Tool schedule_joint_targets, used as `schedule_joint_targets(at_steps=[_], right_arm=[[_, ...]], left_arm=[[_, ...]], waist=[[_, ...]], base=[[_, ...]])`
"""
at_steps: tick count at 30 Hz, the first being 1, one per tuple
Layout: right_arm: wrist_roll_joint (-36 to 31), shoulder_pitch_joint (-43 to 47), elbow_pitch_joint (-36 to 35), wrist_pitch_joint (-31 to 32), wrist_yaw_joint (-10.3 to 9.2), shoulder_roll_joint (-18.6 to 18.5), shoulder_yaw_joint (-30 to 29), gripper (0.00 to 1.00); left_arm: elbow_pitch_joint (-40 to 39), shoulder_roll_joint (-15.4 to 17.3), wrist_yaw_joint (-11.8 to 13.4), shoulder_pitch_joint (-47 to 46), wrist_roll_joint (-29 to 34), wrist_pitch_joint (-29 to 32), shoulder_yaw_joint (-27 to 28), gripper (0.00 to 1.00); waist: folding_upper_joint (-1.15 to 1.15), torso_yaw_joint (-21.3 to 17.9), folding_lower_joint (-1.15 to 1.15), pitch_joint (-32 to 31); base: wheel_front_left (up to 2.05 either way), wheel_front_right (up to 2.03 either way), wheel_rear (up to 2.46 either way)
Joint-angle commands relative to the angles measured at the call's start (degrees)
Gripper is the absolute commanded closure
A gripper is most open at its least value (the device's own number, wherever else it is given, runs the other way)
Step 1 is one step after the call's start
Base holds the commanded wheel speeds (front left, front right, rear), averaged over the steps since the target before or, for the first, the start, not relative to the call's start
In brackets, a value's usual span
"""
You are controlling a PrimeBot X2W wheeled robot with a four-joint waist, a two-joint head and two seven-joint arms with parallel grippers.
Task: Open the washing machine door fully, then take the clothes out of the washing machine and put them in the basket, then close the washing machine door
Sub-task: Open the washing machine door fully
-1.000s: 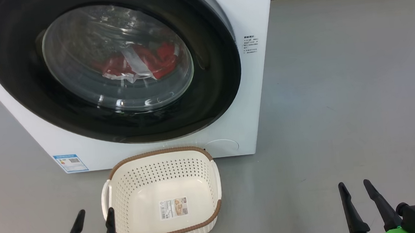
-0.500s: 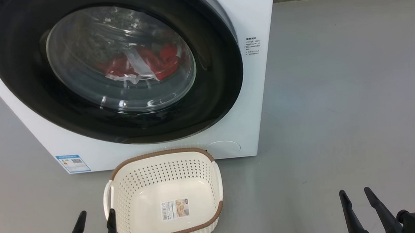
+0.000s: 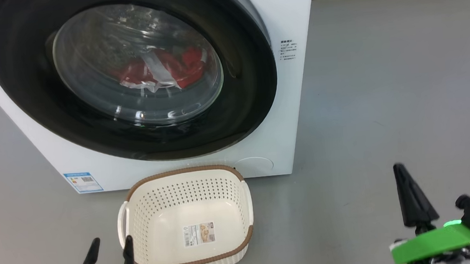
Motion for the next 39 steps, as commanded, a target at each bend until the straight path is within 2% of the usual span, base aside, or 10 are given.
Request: schedule_joint_targets(at_steps=[1, 6, 16, 20, 24, 32, 36, 39], right_arm=[[2.0, -4.1, -2.4, -0.7, 0.09, 0.0, 2.0, 1.00], [5.7, -9.3, -3.3, -0.7, 0.09, 0.1, 1.7, 1.00], [11.3, -25.3, -3.1, -0.7, 0.09, 0.1, 1.5, 1.00], [11.9, -31.7, -0.6, -0.7, 0.09, -0.5, 2.6, 1.00], [15.4, -37.5, 3.2, -0.7, 0.09, -1.9, 3.6, 1.00], [32.0, -47.3, 13.1, -0.1, 0.09, -7.7, 9.5, 1.00], [40.6, -51.3, 16.7, 5.1, 0.09, -10.8, 13.9, 1.00], [46.9, -53.8, 18.2, 11.8, 0.09, -12.9, 17.1, 1.00]], left_arm=[[-1.7, 0.2, -0.2, -1.7, -0.8, -0.7, 1.4, 0.00], [-2.1, 0.3, -0.2, -2.6, -1.3, -0.7, 1.1, 0.00], [-3.0, 1.1, -0.2, -5.9, -2.6, -0.7, 0.0, 0.00], [-3.3, 1.7, -0.2, -7.3, -3.3, -0.7, -1.2, 0.00], [-3.2, 2.2, -0.2, -8.6, -4.0, -0.7, -2.0, 0.00], [-3.2, 2.7, -0.2, -10.8, -5.4, -0.7, -3.1, 0.00], [-3.1, 3.0, -0.2, -11.8, -6.0, -0.7, -3.8, 0.00], [-3.1, 3.1, -0.2, -12.5, -6.4, -0.7, -4.4, 0.00]], waist=[[0.00, 0.3, 0.00, 0.5], [0.00, 0.7, 0.00, 1.8], [0.00, 2.2, 0.00, 5.9], [0.00, 3.1, 0.00, 7.6], [0.00, 4.1, 0.00, 9.3], [0.00, 5.9, 0.00, 12.6], [0.00, 6.8, 0.00, 13.9], [0.00, 7.4, 0.00, 14.8]], base=[[0.00, 0.00, 0.00], [0.00, 0.00, 0.00], [0.00, 0.00, 0.00], [0.00, 0.00, 0.00], [0.00, 0.00, 0.00], [0.00, 0.00, 0.00], [0.00, 0.00, 0.00], [0.00, 0.00, 0.00]])
